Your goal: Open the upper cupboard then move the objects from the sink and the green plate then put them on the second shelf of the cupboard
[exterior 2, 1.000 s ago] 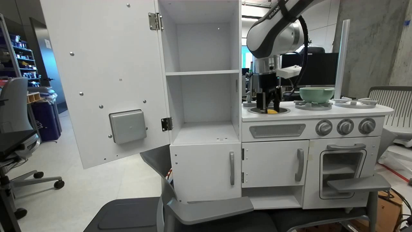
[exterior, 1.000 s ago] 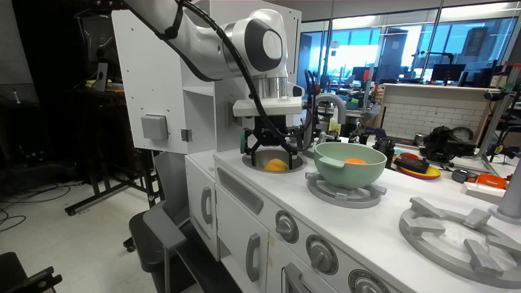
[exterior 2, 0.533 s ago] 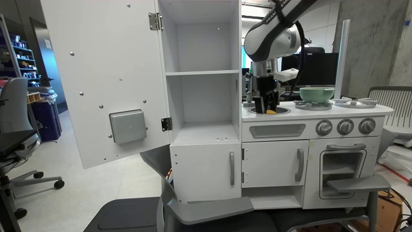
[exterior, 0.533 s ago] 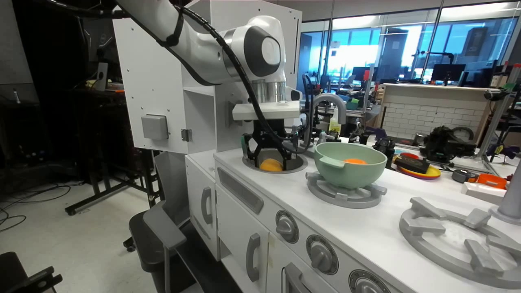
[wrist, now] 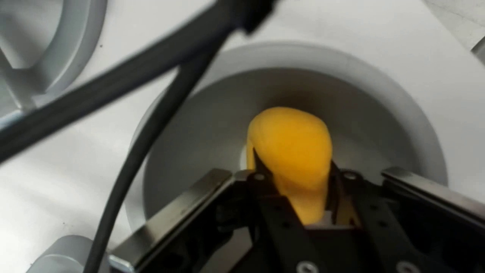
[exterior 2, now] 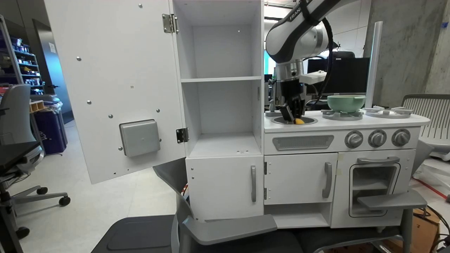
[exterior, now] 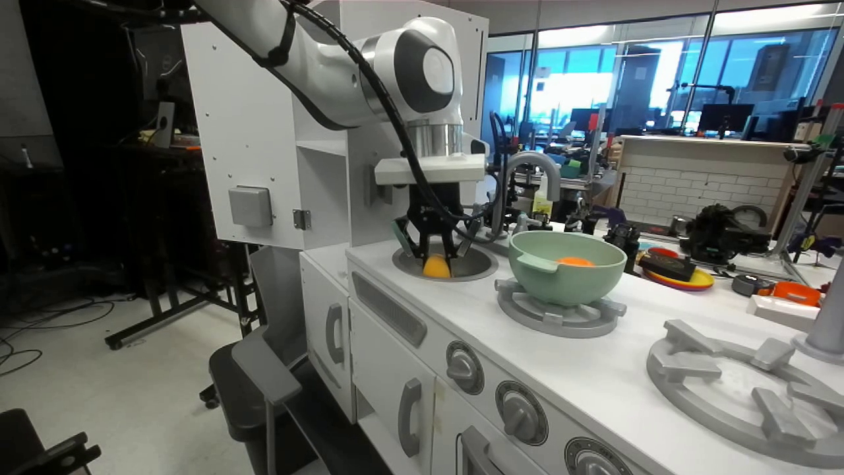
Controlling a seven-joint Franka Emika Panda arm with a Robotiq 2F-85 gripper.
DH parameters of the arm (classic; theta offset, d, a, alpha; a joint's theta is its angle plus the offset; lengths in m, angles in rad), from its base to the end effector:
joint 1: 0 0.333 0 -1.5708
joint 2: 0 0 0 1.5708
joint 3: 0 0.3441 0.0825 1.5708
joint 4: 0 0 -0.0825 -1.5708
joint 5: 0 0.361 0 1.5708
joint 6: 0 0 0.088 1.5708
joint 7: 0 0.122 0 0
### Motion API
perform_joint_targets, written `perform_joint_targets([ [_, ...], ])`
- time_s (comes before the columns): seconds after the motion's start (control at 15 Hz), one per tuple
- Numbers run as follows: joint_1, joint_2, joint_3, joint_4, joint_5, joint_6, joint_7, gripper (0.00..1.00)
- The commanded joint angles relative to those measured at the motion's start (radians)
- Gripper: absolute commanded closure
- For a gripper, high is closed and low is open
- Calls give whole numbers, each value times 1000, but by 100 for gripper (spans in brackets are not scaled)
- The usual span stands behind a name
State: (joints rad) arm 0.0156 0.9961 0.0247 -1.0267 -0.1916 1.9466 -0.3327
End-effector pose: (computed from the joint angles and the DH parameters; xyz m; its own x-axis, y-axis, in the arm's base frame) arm 0.7736 0.0089 0.2401 0.9008 0.4157 -0.1254 0.4295 -0.8956 0.1163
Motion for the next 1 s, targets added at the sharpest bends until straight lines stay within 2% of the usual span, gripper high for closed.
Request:
perform_joint_targets([
  [0.0, -16, -128, -16, -97, -4, -48, -15, 96],
  [0.07, -18, -174, -19, -132, -8, -62, -19, 98],
  [0.13, -22, -232, -22, -184, -14, -70, -29, 95],
  [0.47, -72, -453, -18, -412, -50, -52, -175, 94],
  [0.67, -70, -581, -5, -564, -70, -28, -243, 94],
  [0.93, -19, -738, 31, -773, -96, 28, -221, 94],
])
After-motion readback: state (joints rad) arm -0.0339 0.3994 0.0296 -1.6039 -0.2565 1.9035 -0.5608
